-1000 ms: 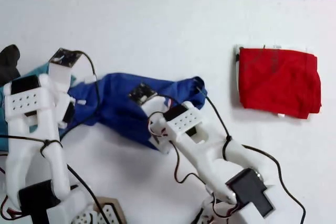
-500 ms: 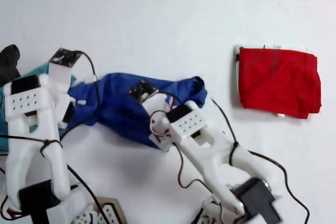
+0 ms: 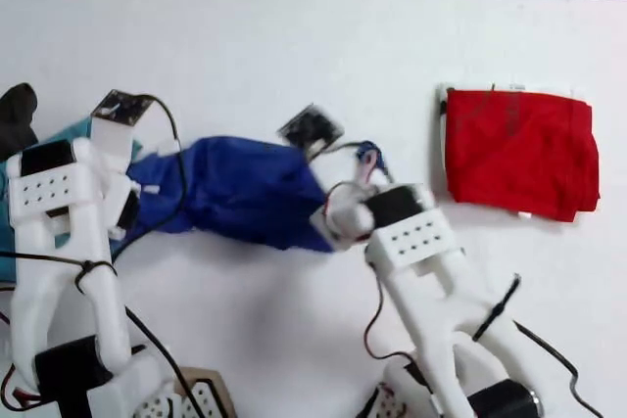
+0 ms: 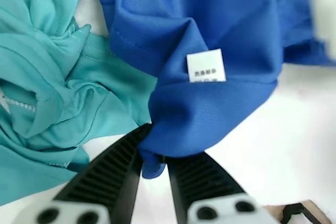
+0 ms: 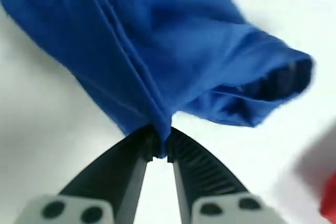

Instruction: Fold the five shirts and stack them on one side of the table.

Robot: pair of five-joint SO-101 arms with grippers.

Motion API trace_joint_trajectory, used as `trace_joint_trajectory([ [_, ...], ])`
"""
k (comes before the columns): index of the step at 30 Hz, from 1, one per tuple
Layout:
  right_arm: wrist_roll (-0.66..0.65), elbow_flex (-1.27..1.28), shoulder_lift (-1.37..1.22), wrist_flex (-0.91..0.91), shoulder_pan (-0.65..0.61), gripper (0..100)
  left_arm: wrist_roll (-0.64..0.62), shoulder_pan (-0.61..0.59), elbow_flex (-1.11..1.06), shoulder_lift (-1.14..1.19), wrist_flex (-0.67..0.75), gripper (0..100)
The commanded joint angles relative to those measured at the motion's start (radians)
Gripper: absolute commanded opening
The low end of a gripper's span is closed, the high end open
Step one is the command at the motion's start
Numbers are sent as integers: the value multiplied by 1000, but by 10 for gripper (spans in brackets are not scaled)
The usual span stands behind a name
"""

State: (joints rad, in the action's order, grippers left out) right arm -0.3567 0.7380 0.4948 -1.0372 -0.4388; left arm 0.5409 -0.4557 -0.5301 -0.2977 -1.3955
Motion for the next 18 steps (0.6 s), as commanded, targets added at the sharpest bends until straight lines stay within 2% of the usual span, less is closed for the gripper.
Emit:
trace_joint_trajectory([
  [1,-5,-103,68,13,96,19,-9,2,13,-40,3,28],
  [10,-11,-229,99,-15,119,19,-9,178,44,-40,-2,28],
  [16,-14,-229,99,-13,188,19,-8,190,116,-32,-26,40],
  [18,-52,-229,99,-8,226,19,-2,193,85,-32,-28,88],
])
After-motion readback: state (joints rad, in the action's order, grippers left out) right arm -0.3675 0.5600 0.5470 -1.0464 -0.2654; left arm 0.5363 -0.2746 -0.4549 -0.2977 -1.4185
